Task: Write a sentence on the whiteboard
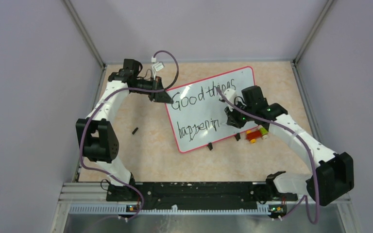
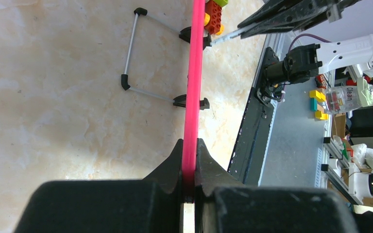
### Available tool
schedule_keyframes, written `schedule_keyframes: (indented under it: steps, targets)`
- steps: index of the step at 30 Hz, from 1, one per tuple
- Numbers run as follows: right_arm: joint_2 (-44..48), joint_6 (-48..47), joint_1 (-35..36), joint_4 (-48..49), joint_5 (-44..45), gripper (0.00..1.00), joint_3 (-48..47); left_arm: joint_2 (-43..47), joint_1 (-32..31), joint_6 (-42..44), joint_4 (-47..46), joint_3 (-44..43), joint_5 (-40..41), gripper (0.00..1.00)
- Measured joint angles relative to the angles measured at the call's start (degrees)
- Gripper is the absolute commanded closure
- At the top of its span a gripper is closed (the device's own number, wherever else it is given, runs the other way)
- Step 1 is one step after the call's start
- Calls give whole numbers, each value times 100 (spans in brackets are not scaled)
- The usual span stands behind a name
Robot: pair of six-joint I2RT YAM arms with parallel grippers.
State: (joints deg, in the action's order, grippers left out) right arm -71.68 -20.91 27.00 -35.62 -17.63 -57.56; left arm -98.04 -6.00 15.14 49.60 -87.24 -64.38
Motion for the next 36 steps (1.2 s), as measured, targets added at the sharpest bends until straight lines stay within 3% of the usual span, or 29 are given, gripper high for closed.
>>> schedule_keyframes:
  steps: [8,36]
  targets:
    - [107,11,-286,87,138,100,-256,0,0,0,0,0,-2,100]
    - [-199,101,-146,136,11,100,-376,-2,0,-4,4,-2,9,100]
